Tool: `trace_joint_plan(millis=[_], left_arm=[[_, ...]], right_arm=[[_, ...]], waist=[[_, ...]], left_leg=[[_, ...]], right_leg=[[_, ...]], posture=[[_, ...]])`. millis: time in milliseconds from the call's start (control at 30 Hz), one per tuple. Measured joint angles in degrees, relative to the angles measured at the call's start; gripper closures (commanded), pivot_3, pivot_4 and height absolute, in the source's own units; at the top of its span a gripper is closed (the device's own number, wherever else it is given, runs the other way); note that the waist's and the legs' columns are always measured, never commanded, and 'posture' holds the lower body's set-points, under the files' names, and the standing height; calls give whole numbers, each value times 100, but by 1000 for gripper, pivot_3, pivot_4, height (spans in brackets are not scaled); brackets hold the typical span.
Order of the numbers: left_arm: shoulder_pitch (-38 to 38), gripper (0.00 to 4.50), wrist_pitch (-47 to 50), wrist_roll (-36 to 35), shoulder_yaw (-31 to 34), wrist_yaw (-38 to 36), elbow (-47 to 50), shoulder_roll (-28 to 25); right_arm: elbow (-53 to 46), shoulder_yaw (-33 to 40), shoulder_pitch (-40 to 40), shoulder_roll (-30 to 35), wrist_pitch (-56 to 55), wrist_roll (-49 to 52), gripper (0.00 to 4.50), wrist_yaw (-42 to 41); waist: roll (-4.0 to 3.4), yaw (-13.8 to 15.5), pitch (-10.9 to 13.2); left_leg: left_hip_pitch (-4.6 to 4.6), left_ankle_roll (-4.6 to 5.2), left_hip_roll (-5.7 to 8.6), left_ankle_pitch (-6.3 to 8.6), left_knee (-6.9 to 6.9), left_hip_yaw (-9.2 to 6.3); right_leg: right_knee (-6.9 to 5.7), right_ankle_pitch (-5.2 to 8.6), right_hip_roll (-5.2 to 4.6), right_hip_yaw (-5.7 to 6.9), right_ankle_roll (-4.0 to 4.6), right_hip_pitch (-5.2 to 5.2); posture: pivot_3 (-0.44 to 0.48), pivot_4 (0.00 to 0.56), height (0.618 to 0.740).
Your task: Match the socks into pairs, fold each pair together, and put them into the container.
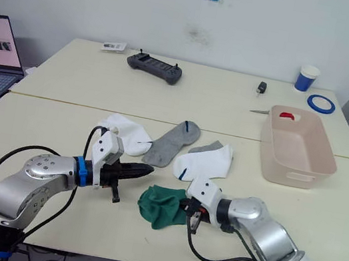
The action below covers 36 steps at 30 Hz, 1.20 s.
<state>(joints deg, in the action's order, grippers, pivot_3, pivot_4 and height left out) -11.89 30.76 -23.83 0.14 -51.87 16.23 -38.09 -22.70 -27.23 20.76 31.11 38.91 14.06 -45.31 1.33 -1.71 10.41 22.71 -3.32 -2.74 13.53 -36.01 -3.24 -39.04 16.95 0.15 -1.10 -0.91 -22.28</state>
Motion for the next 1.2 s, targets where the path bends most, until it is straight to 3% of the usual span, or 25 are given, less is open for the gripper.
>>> trace_joint_plan(millis=[167,400,567,700,833,1033,1200], left_arm=[[5,4500,2,-2,-25,-99,24,-121],[25,4500,-26,-62,-355,-896,366,-733],[-311,4500,-169,20,-761,-1333,367,-845],[-349,4500,-377,261,-1135,-1625,366,-972],[-343,4500,-1017,1022,-1602,-1700,-154,-1108],[-374,4500,-1788,1354,-1607,-1727,-809,-1124],[-158,4500,-1621,1066,-1241,-1780,-794,-1254]], right_arm=[[-13,-146,15,25,-218,-147,4474,-213],[399,-816,103,-28,-1143,-740,4474,-616],[733,-1043,307,-39,-1942,-1301,4474,-827],[760,-1042,309,-66,-2034,-1419,4474,-880],[677,-1001,295,-47,-1943,-1512,4474,-907],[433,-849,192,72,-1643,-1512,4474,-933],[155,-501,-8,108,-1278,-1291,4474,-926]], waist=[[0,-2,0],[-1,-4,0],[0,-2,0],[0,-10,0],[-1,3,0],[-2,5,-2],[-2,-18,-1]], left_leg=[[0,0,0,0,0,0],[-2,0,0,0,0,1],[-6,0,0,0,-3,3],[-9,0,-1,0,-2,3],[-11,0,-1,-1,-3,3],[-17,1,-2,-1,-5,5],[-19,2,-9,-1,-4,4]], right_leg=[[0,0,1,0,0,0],[1,0,1,0,0,0],[-2,-2,3,-1,3,4],[-2,-2,6,-3,3,4],[-4,-5,7,-3,8,4],[-6,-8,5,-4,12,10],[-15,-9,14,-6,14,5]], posture=[[0,150,740],[0,150,740],[0,150,740],[0,150,740],[0,150,740],[0,150,740],[0,150,740]])
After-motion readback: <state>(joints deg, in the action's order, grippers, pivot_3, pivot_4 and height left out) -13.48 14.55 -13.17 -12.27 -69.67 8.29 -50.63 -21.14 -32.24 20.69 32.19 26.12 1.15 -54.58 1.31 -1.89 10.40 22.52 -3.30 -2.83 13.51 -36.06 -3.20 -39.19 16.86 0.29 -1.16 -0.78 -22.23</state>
